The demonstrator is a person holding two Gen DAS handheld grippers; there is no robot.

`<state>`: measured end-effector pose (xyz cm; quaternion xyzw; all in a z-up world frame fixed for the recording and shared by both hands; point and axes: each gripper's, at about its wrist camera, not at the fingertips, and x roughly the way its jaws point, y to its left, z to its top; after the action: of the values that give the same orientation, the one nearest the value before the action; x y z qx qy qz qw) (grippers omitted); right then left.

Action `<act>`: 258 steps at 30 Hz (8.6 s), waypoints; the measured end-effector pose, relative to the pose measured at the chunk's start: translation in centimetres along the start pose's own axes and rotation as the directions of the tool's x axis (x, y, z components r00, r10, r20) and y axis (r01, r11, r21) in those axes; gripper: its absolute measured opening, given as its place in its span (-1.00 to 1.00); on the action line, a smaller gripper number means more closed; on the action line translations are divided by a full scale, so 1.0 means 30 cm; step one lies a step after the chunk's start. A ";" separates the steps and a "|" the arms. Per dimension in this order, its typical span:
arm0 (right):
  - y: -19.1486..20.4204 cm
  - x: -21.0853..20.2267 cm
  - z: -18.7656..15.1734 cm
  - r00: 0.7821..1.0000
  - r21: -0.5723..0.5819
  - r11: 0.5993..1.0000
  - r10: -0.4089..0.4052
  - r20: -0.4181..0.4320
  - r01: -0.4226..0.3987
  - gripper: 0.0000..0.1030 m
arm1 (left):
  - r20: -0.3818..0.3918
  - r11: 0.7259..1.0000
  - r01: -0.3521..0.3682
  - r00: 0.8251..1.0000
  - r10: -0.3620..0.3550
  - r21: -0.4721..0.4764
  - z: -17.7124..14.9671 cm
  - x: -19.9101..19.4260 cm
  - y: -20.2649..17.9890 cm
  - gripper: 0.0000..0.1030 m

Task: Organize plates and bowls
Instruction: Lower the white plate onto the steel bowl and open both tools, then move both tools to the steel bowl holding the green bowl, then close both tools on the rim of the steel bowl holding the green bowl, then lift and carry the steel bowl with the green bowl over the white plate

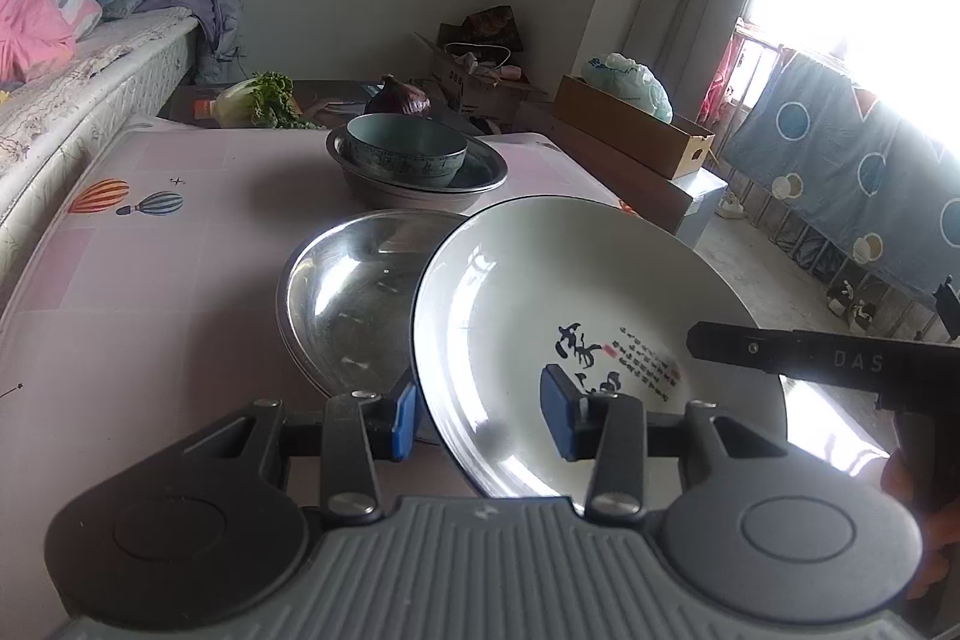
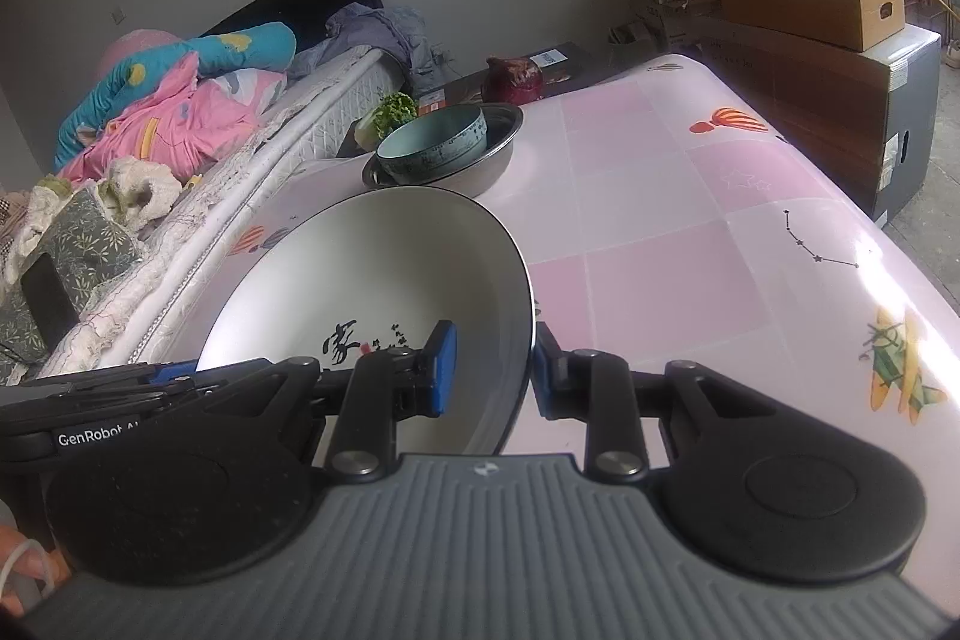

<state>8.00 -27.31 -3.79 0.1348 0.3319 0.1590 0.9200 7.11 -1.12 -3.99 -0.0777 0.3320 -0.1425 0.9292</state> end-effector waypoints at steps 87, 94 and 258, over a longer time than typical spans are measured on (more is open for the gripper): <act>0.132 -0.042 0.099 0.914 -0.123 0.908 -0.388 0.114 0.401 0.97 | -0.001 0.941 -0.313 0.949 0.316 -0.130 0.090 -0.089 0.225 0.99; 0.169 -0.040 0.100 0.887 -0.184 0.870 -0.432 0.165 0.458 0.97 | 0.006 0.888 -0.452 0.891 0.454 -0.086 0.108 -0.090 0.197 0.99; -0.074 0.864 0.621 0.983 -0.003 0.998 0.062 -0.175 -0.063 -0.71 | -0.220 0.980 -0.184 0.955 0.197 0.077 0.640 0.695 0.235 -0.65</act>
<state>39.54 -22.08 -5.44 0.1269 0.4062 0.2003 0.8825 36.29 -0.08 -3.33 -0.0028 0.4376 -0.0693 0.8965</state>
